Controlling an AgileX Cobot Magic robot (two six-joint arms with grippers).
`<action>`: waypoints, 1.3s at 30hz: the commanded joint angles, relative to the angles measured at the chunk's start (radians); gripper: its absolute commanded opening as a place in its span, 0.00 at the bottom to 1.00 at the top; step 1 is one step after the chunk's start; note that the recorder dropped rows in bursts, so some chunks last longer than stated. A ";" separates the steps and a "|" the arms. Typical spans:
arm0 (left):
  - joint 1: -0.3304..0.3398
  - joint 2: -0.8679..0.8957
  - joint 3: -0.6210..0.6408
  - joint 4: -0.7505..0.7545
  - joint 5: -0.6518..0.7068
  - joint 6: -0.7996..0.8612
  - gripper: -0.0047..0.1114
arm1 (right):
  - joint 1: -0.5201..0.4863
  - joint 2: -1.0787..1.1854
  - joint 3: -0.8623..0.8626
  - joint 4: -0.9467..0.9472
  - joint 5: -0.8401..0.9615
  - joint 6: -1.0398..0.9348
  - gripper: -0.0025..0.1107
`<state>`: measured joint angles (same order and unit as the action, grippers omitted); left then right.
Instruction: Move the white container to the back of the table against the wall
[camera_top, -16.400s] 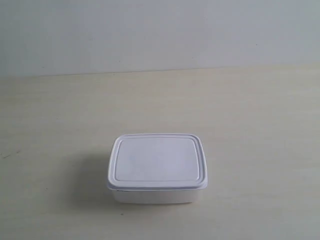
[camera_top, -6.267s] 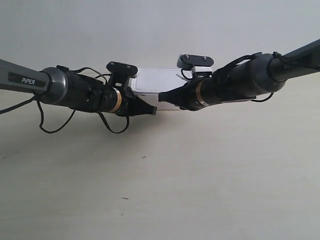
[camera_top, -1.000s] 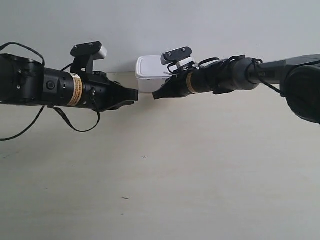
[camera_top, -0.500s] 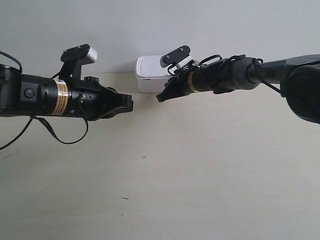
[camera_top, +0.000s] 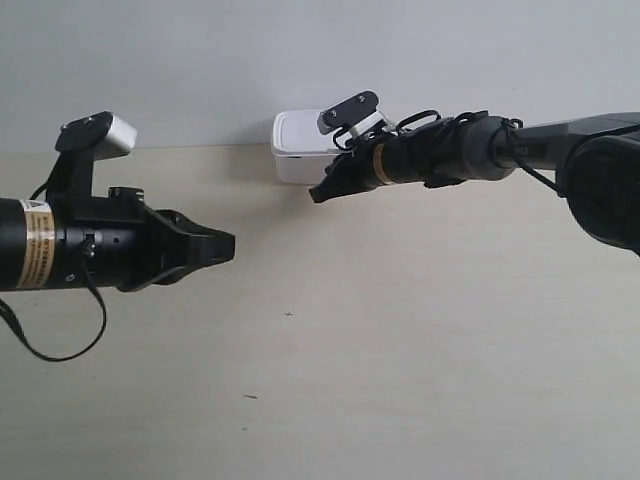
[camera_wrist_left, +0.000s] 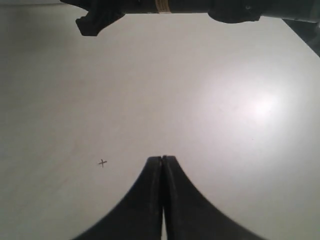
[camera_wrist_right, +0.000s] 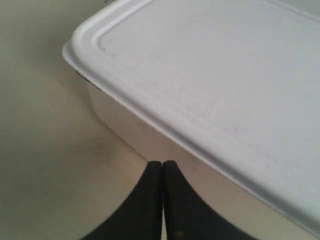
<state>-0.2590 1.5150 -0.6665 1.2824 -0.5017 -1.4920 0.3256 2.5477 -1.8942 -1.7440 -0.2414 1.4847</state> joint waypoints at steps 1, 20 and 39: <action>-0.001 -0.084 0.071 -0.019 -0.008 0.020 0.04 | 0.000 0.000 -0.009 0.000 -0.045 0.010 0.02; -0.001 -0.500 0.406 -0.043 -0.088 0.009 0.04 | 0.000 0.016 -0.046 0.053 0.006 0.018 0.02; -0.001 -0.736 0.520 -0.007 -0.135 -0.100 0.04 | 0.000 0.062 -0.099 0.053 0.052 0.055 0.02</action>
<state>-0.2590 0.8052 -0.1625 1.2562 -0.6279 -1.5707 0.3294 2.6132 -1.9782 -1.6955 -0.2419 1.5348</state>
